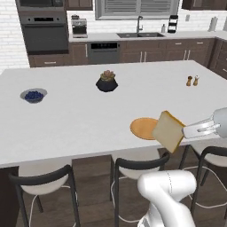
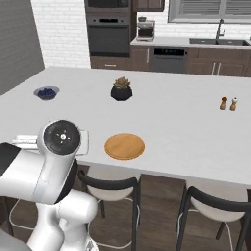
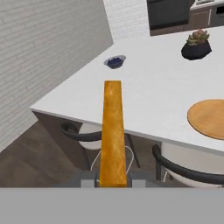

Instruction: Start the toaster. Once the lever pops up, take the bread to the plate on the dining counter.

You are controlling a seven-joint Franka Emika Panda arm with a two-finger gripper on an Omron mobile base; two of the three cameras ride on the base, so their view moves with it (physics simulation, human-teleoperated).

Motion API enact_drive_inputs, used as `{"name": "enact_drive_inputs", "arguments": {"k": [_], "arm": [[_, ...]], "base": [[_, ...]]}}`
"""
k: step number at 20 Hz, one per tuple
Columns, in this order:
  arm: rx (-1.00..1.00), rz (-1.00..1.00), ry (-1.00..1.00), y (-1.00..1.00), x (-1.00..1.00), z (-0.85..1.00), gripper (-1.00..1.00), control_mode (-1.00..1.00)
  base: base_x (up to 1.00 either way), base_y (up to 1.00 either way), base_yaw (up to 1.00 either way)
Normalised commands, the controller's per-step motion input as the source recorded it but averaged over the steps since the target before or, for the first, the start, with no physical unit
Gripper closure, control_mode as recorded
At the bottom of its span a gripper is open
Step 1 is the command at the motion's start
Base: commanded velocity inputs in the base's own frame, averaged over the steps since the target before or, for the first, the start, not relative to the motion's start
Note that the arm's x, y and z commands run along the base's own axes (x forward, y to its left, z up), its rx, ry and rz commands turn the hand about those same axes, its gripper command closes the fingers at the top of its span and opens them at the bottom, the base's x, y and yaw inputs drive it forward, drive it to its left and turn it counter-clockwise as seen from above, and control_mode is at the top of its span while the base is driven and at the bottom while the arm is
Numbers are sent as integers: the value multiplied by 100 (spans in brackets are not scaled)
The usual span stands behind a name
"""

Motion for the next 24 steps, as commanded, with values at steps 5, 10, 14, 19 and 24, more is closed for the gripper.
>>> {"name": "enact_drive_inputs", "arguments": {"k": [5, 10, 14, 19, 24], "arm": [[0, 0, 0, -9, 4, 0, 100, -100], [0, -9, 7, -46, 42, -3, 100, -100], [0, -13, 8, -57, 52, -22, 100, -100], [0, -7, 5, -33, 54, -36, 100, -100], [0, -4, 0, -7, 74, -40, 100, -100]], "base": [[2, -1, 0], [0, 0, 0], [0, 0, 0], [0, 0, 0], [0, 0, 0]]}}
